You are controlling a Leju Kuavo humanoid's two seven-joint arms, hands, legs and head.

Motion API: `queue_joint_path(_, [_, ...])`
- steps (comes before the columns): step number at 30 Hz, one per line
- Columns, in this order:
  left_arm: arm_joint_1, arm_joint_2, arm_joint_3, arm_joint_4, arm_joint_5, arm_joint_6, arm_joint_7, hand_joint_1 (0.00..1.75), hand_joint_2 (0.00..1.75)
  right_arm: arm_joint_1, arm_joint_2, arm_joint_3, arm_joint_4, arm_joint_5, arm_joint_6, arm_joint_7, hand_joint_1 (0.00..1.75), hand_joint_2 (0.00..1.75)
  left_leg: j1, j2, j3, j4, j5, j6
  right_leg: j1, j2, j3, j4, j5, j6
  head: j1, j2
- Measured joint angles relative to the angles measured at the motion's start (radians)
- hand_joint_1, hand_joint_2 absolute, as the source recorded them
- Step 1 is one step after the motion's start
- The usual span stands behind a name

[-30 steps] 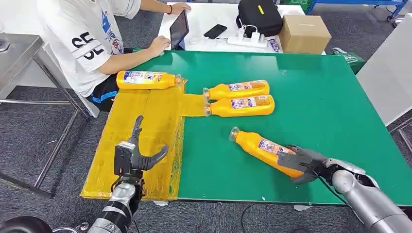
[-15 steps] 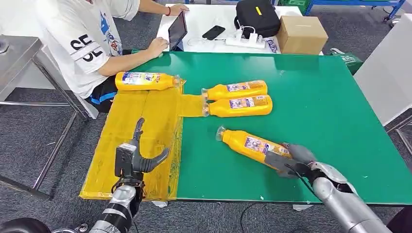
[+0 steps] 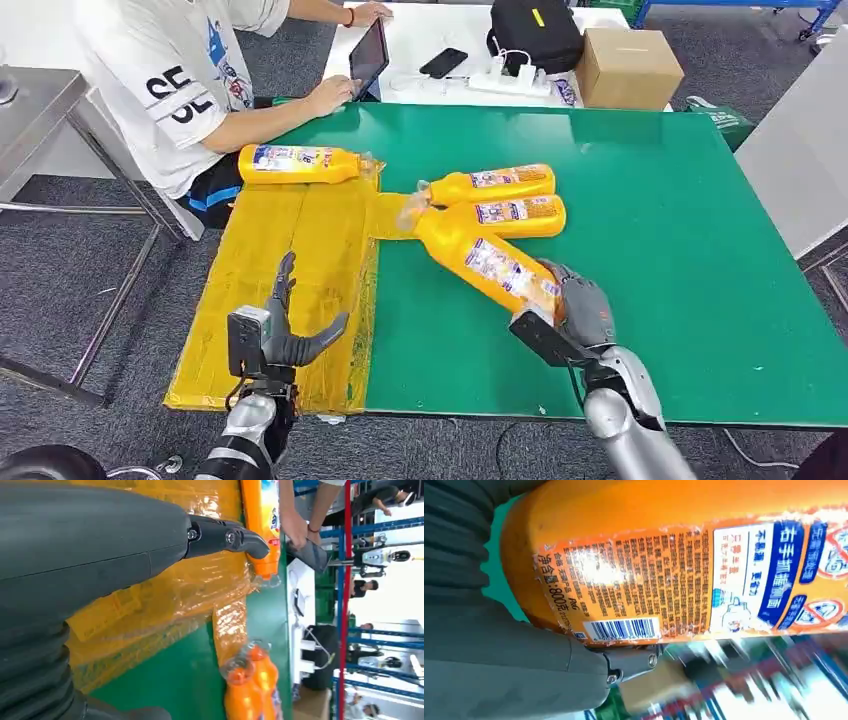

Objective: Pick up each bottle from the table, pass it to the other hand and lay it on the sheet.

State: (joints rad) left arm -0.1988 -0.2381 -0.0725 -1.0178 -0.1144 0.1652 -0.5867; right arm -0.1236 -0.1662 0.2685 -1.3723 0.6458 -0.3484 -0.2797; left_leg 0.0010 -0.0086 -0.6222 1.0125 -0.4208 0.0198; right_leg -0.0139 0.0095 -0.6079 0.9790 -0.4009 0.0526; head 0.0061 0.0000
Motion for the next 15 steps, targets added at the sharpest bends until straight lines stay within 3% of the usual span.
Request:
queue_joint_path(9, [0.040, -0.005, -0.017, -0.106, 0.103, -0.035, 0.037, 0.00, 1.75, 0.079, 0.135, -0.109, -0.144, -0.104, -0.176, -0.176, 1.75, 1.75, 0.000, 0.000, -0.001, 0.000, 0.000, 0.000, 0.000, -0.001, -0.001, 0.000, 0.000, 0.000, 0.000, 0.000])
queue_joint_path(15, [0.066, -0.001, -0.066, -0.173, 0.246, -0.175, 0.100, 0.00, 1.75, 0.118, 0.194, -0.156, -0.183, -0.144, -0.236, -0.324, 1.75, 1.75, 0.000, 0.000, -0.001, 0.000, 0.000, 0.000, 0.000, 0.000, -0.001, 0.000, 0.000, 0.000, 0.000, 0.000])
